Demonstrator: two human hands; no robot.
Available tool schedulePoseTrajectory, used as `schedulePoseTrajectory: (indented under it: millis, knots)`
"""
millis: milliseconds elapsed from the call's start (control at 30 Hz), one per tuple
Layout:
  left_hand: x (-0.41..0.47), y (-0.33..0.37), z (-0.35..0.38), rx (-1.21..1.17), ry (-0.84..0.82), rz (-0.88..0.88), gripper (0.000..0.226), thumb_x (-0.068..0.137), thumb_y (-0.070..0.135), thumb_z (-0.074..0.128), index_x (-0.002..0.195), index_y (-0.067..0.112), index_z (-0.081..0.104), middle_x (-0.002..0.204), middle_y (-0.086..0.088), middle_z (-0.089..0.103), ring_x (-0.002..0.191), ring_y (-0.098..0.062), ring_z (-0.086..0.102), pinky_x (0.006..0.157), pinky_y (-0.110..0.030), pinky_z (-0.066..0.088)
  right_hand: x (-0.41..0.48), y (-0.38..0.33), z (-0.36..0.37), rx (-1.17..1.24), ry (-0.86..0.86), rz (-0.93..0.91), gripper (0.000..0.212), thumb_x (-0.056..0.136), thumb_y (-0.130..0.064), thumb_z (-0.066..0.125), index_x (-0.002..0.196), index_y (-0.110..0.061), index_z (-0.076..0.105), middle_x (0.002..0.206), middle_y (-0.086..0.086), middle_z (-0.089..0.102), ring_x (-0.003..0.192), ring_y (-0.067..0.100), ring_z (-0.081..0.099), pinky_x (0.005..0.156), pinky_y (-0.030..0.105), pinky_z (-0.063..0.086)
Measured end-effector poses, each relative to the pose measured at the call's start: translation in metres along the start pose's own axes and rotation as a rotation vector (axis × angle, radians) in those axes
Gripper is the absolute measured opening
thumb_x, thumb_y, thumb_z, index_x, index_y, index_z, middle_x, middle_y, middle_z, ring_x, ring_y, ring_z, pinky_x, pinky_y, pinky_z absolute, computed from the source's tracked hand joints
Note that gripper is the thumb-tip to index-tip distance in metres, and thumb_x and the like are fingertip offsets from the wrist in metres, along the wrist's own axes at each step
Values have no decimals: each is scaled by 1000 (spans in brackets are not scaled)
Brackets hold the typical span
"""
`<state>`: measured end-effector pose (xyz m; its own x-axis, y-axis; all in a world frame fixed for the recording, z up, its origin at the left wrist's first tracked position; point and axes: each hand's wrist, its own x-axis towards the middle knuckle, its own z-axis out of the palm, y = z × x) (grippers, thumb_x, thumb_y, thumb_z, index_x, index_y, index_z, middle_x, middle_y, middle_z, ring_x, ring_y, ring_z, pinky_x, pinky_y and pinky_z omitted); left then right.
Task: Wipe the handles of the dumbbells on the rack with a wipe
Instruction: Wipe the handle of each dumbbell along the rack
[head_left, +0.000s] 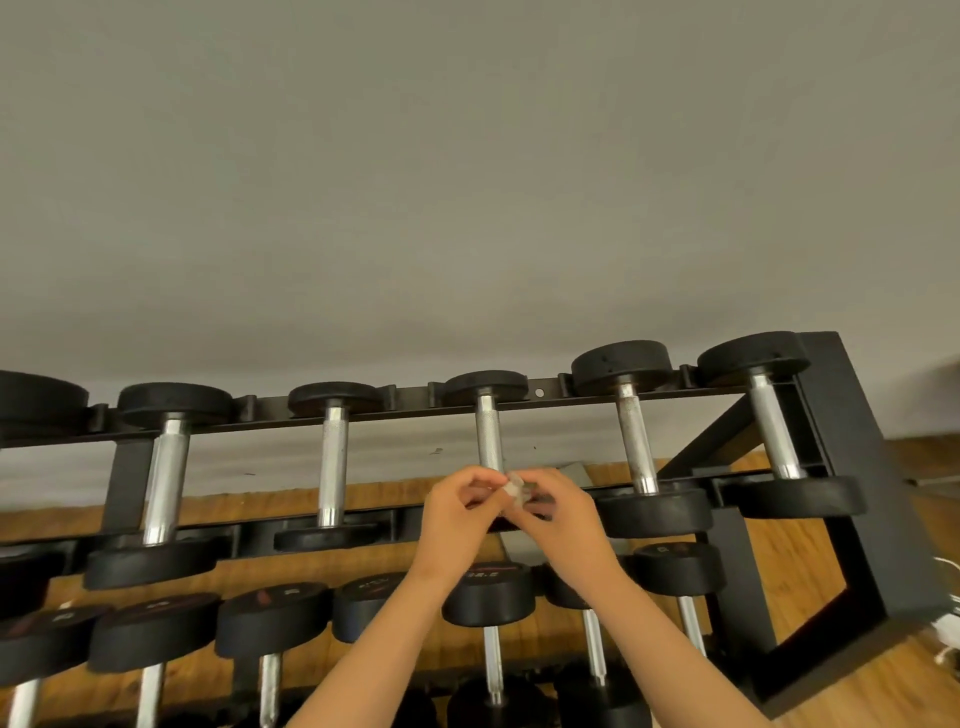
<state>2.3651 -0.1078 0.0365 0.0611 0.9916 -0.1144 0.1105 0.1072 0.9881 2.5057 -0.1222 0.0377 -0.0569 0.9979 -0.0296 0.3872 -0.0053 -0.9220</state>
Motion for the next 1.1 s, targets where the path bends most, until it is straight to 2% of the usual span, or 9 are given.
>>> schedulePoseTrajectory:
  millis: [133, 267, 367, 467, 533, 633, 733, 867, 1100]
  knots:
    - [6, -6, -10, 120, 38, 2, 14, 86, 11, 71, 96, 21, 70, 95, 6, 72, 91, 0, 66, 83, -16, 51, 23, 9, -5, -164, 77, 37, 23, 86, -13, 70, 109, -15, 68, 102, -5, 62, 91, 2, 59, 84, 13, 48]
    - [-4, -32, -19, 320, 140, -37, 17, 80, 17, 77, 91, 26, 67, 97, 10, 65, 96, 5, 58, 85, -8, 44, 38, 21, -6, -272, -60, 171, 28, 87, -12, 68, 115, -16, 63, 105, -9, 57, 95, 5, 54, 84, 12, 44]
    - [-9, -45, -15, 170, 233, -296, 29, 78, 27, 80, 103, 21, 65, 109, 7, 62, 105, -5, 56, 84, -13, 44, 49, 24, -6, -228, -186, 206, 25, 84, -12, 71, 103, -21, 58, 95, -11, 58, 86, 2, 56, 71, 9, 42]
    - [-6, -48, -7, -29, 299, -538, 48, 78, 29, 80, 118, 14, 59, 118, -1, 59, 113, -16, 54, 99, -30, 44, 62, 24, -5, -276, -277, 226, 18, 81, -14, 75, 91, -21, 62, 91, -8, 62, 82, -1, 56, 75, 13, 46]
    - [-6, -48, -4, -17, 296, -525, 51, 79, 28, 79, 122, 12, 57, 120, -3, 60, 112, -16, 55, 99, -30, 44, 67, 24, -1, -338, -292, 222, 17, 79, -19, 77, 89, -20, 64, 87, -9, 61, 79, 2, 56, 71, 12, 44]
    - [-7, -48, 2, 87, 244, -481, 67, 74, 40, 81, 129, 14, 53, 123, -1, 60, 113, -14, 56, 101, -31, 46, 67, 22, 11, -426, -242, 187, 18, 78, -21, 77, 81, -21, 60, 78, -10, 57, 76, 7, 57, 67, 15, 42]
    - [-10, -45, 5, 169, 239, -458, 77, 70, 43, 83, 133, 13, 49, 122, 0, 59, 111, -13, 55, 96, -27, 46, 69, 25, 11, -421, -241, 177, 22, 79, -17, 75, 75, -23, 55, 74, -12, 53, 70, 4, 52, 60, 11, 37]
    - [-10, -42, 4, 207, 228, -452, 77, 72, 43, 82, 135, 13, 48, 118, 4, 55, 103, -8, 51, 87, -20, 40, 71, 39, -2, -337, -234, 224, 18, 78, -11, 76, 77, -21, 61, 80, -5, 61, 78, 10, 58, 61, 10, 39]
    - [-13, -45, 10, 174, 240, -443, 77, 77, 43, 77, 139, 15, 42, 137, -3, 50, 113, -9, 49, 95, -23, 40, 69, 41, 8, -228, -190, 225, 19, 76, -15, 80, 82, -20, 62, 78, -10, 59, 72, 1, 54, 62, 10, 38]
